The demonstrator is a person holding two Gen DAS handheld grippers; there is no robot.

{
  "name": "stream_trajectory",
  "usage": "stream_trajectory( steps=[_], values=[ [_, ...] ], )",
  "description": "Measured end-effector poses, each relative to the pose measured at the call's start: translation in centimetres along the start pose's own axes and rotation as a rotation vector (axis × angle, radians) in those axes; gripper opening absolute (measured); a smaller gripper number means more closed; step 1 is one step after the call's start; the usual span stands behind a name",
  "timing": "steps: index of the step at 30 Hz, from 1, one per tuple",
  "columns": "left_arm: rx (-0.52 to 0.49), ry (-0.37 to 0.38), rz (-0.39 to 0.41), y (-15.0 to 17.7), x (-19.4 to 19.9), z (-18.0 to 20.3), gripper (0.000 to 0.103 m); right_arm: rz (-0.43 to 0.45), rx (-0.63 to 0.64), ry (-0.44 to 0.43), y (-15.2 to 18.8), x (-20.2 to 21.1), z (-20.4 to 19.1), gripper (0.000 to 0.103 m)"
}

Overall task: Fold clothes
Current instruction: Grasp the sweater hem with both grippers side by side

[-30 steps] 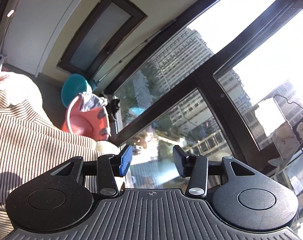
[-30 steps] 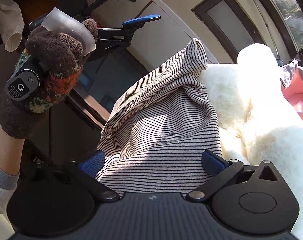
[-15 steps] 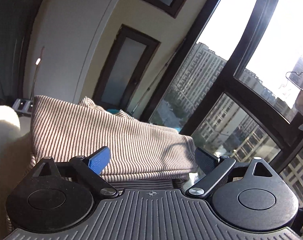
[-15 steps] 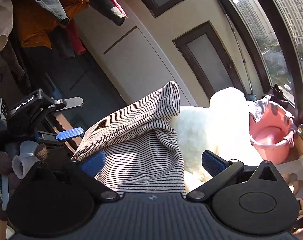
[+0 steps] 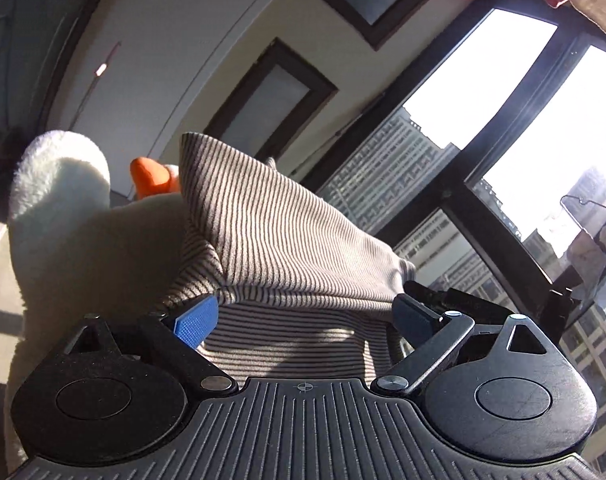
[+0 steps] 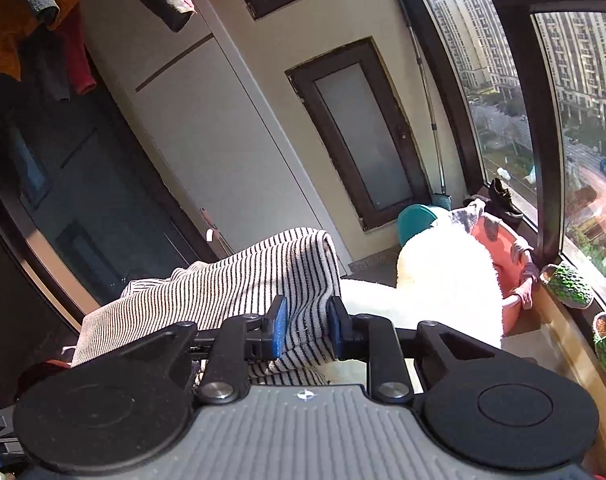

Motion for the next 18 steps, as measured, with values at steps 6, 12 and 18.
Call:
stream_trajectory(
  steps=[6,12,18],
  values=[
    [-0.186,-0.213,0.087,-0.7,-2.2,1.5,0.097,0.169,0.212,-0.063,-4.7,5.1,-8.3,0.013],
    [-0.141,-0.437,0.128,-1.4,-1.9,-1.1,0.097,0.213,0.257,-0.055,-4.7,6.0,-8.9,0.013],
    [-0.15,-0.332,0.113,-1.8,-0.1,0.6,0.097,0.032,0.164,0.171,0.0,-0.7,-1.8,0.012]
  ],
)
Point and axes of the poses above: each gripper's, at about its wrist camera, not at the fingertips, and x roughly against the way its jaws point, z to its right, y to its underside, the point moved 3 cm from there along -x, roughly the way its jaws point, and after that the axes turned 13 degrees about -z, right-handed, at the moved point
